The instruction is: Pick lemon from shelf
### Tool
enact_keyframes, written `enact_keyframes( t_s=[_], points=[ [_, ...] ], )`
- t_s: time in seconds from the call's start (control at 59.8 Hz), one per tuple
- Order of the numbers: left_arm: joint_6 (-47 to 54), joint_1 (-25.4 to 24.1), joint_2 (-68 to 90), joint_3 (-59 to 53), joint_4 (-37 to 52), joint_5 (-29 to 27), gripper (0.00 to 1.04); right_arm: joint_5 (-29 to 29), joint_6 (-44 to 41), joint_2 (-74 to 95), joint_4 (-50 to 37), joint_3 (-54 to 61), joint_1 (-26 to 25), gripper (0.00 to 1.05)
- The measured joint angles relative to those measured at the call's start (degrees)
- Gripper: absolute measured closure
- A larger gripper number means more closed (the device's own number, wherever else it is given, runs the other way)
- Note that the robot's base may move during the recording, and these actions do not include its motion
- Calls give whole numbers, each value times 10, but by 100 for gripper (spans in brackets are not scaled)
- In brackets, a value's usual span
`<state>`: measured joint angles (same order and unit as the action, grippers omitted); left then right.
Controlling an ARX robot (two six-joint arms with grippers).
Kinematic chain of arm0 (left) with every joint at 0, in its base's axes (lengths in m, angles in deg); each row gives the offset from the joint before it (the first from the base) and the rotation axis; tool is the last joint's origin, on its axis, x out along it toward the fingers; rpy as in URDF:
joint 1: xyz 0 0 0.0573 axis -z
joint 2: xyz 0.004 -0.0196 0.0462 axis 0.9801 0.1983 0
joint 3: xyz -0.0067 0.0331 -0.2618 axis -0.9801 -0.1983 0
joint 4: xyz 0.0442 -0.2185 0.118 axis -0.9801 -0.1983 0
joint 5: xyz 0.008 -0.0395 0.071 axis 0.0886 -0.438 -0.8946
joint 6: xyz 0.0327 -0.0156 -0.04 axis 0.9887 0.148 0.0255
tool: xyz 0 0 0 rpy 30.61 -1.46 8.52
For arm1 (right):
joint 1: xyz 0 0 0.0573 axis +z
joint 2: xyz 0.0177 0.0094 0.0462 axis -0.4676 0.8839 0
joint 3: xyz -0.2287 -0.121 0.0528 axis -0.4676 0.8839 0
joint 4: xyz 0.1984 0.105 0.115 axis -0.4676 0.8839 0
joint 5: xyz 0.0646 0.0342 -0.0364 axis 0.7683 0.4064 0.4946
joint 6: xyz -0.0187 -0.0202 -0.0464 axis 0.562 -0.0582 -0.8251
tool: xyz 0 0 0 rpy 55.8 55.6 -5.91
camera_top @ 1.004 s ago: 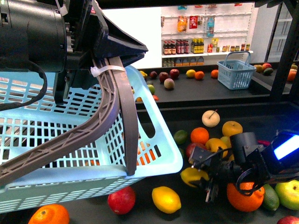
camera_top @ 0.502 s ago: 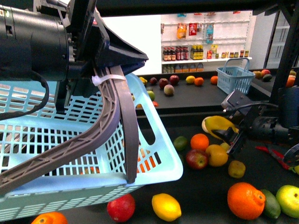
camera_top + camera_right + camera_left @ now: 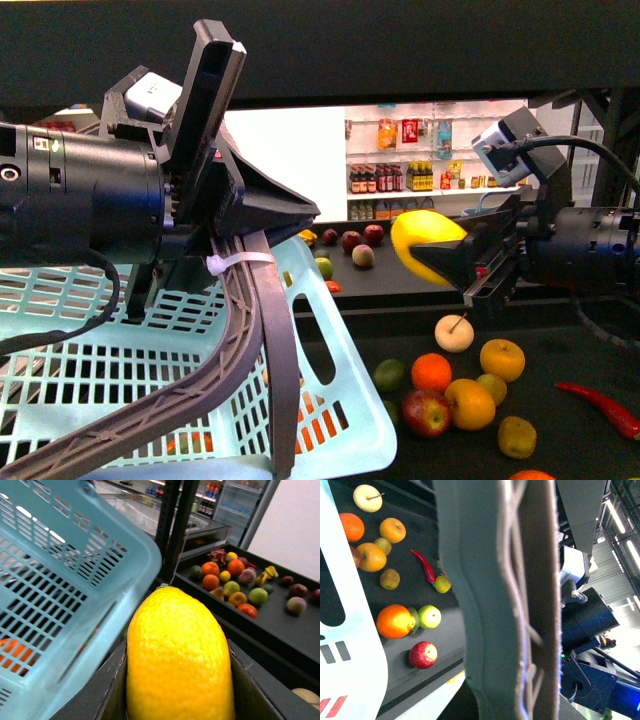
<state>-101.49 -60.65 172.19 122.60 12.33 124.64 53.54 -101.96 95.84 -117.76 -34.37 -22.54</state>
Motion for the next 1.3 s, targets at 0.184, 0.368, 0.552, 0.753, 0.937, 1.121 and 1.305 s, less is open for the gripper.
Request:
enact_keyframes(
  t_s=[0.184, 0.368, 0.552, 0.753, 0.937, 1.121, 1.305],
  points=[
    [0, 0, 0, 0, 0, 0, 98, -11, 6, -7, 19, 6, 51, 56],
    [0, 0, 0, 0, 0, 0, 98, -23, 8, -3, 26, 6, 82, 56],
    [0, 0, 0, 0, 0, 0, 98, -32, 6, 12, 42, -2, 105, 56],
    [0, 0, 0, 0, 0, 0, 98, -37, -14, 23, 50, -4, 126, 56],
    [0, 0, 0, 0, 0, 0, 98, -40, -18, 26, 68, -5, 140, 56],
    [0, 0, 0, 0, 0, 0, 98, -41, -8, 26, 61, -5, 143, 29],
    [-2, 0, 0, 0, 0, 1, 98, -41, 1, 26, 49, -5, 143, 6]
  ],
)
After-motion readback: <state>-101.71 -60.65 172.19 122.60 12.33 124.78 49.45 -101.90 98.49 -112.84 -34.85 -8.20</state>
